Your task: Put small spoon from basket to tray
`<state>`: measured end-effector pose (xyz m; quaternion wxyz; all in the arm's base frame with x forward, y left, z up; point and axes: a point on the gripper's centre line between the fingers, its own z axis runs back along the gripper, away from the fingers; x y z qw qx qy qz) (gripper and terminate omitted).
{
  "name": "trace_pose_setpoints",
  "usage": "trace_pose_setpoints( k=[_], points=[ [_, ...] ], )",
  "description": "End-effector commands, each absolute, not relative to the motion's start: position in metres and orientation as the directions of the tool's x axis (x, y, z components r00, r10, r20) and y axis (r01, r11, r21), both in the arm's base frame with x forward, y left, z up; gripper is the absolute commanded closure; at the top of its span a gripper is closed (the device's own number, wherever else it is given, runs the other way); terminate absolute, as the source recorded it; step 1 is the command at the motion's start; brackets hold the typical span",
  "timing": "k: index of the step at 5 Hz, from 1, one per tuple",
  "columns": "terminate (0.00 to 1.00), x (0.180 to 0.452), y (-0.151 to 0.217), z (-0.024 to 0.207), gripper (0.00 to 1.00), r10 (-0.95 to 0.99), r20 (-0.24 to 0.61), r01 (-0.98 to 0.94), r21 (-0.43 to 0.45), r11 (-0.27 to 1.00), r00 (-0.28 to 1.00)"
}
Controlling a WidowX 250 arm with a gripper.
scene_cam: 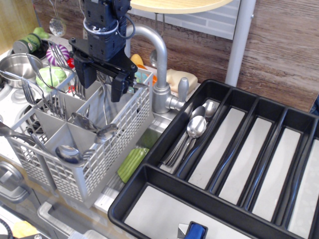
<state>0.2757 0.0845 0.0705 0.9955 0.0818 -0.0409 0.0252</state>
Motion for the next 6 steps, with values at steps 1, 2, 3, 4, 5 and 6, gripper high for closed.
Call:
trace_pose_setpoints(
  k=[1, 2, 3, 4, 5, 6],
  points=[
    [0.00, 0.276, 0.084, 0.071, 0.00, 0.043, 0.086, -0.057, 0.161, 0.985, 0.995],
    [0.00, 0.272, 0.091, 0.061, 0.00, 0.118, 0.140, -0.150, 0.248, 0.957, 0.983],
    [0.00, 0.268, 0.098, 0.054, 0.00, 0.114, 0.177, -0.158, 0.259, 0.953, 0.978],
    [0.00, 0.264, 0.110, 0.046, 0.00, 0.137, 0.185, -0.181, 0.250, 0.951, 0.973],
    [0.00, 0.262, 0.120, 0.035, 0.00, 0.158, 0.183, -0.199, 0.229, 0.953, 0.970],
    [0.00, 0.259, 0.120, 0.030, 1.00, 0.175, 0.189, -0.217, 0.234, 0.948, 0.966]
  ],
)
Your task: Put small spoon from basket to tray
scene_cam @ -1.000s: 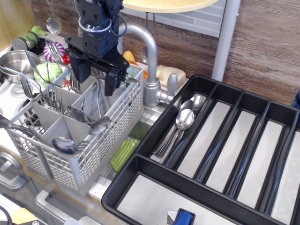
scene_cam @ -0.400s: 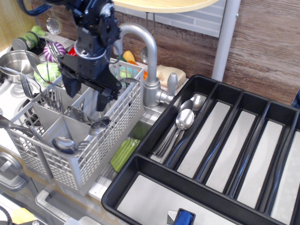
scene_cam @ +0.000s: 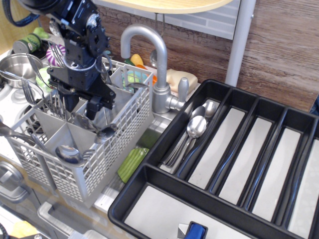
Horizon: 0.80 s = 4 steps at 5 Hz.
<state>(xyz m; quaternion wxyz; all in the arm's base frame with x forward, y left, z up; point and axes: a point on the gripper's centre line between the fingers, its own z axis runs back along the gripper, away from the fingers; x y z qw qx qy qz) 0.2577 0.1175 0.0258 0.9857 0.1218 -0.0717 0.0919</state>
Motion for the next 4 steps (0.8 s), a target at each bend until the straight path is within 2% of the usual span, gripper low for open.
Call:
trace_pose_setpoints(
  k=[1, 2, 3, 4],
  points=[
    [0.00, 0.259, 0.115, 0.033, 1.00, 0.207, 0.128, -0.231, 0.212, 0.950, 0.970],
    [0.00, 0.271, 0.101, 0.076, 1.00, 0.252, -0.126, -0.231, 0.163, 0.959, 0.960],
    [0.00, 0.279, 0.077, 0.115, 1.00, 0.262, -0.201, -0.219, 0.211, 0.952, 0.944],
    [0.00, 0.282, 0.061, 0.137, 1.00, 0.262, -0.260, -0.217, 0.190, 0.958, 0.929]
  ],
)
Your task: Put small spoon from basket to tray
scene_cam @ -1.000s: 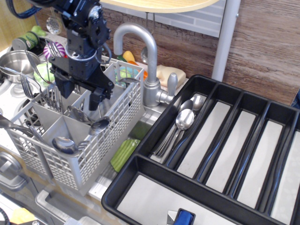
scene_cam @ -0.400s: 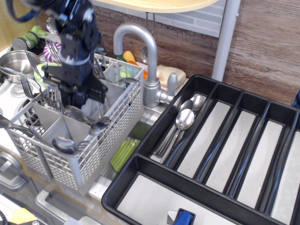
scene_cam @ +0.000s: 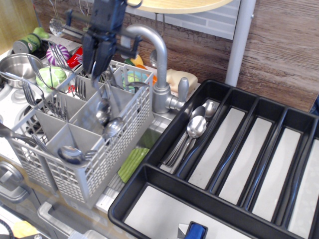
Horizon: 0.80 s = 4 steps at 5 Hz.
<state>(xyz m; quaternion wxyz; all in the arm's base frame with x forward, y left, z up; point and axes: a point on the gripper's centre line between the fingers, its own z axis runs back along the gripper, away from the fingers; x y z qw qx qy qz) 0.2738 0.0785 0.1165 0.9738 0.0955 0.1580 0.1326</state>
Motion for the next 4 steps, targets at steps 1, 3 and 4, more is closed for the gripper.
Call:
trace_pose_setpoints(
  k=[1, 3, 4],
  points=[
    [0.00, 0.280, 0.045, 0.149, 1.00, 0.255, -0.240, -0.191, 0.261, 0.946, 0.937],
    [0.00, 0.282, 0.009, 0.195, 1.00, 0.303, -0.254, -0.158, 0.466, 0.871, 0.919],
    [0.00, 0.278, 0.002, 0.211, 1.00, 0.309, -0.254, -0.160, 0.476, 0.865, 0.916]
  ],
)
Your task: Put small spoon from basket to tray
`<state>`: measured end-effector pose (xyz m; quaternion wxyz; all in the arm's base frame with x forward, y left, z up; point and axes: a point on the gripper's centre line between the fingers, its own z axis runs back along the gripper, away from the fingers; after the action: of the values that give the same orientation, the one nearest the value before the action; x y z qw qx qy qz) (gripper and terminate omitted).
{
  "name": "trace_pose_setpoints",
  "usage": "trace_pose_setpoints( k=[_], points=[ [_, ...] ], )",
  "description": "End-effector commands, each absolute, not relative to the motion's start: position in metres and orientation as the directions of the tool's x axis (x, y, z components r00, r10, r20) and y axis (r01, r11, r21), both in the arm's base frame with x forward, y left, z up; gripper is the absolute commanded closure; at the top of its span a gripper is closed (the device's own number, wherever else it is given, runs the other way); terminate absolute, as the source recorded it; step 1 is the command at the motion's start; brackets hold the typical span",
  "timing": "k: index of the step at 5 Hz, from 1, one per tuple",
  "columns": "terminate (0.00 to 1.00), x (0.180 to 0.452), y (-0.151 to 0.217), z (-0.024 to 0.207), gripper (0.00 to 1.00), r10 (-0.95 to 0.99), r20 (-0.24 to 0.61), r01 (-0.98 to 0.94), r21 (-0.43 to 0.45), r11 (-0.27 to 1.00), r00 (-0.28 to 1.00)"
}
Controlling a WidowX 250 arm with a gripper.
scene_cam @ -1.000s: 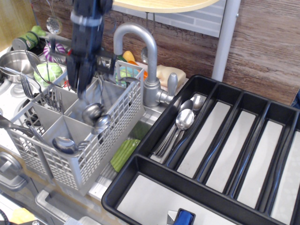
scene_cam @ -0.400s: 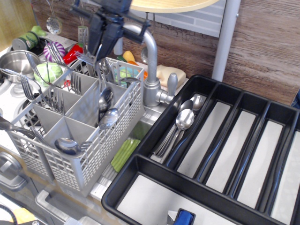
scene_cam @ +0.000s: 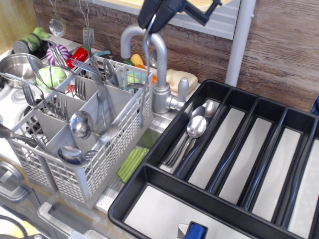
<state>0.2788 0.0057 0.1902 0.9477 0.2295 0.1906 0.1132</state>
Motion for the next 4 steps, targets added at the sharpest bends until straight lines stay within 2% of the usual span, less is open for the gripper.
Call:
trace_pose_setpoints(
  k=[1, 2, 3, 4],
  points=[
    [0.00, 0.282, -0.005, 0.202, 1.00, 0.294, -0.239, -0.160, 0.457, 0.875, 0.926],
    [0.00, 0.289, -0.006, 0.186, 1.00, 0.254, -0.231, -0.144, 0.407, 0.902, 0.939],
    [0.00, 0.295, -0.003, 0.156, 1.00, 0.124, -0.155, -0.047, 0.426, 0.903, 0.980],
    [0.00, 0.301, -0.001, 0.127, 1.00, 0.078, -0.156, -0.010, 0.392, 0.920, 0.985]
  ],
)
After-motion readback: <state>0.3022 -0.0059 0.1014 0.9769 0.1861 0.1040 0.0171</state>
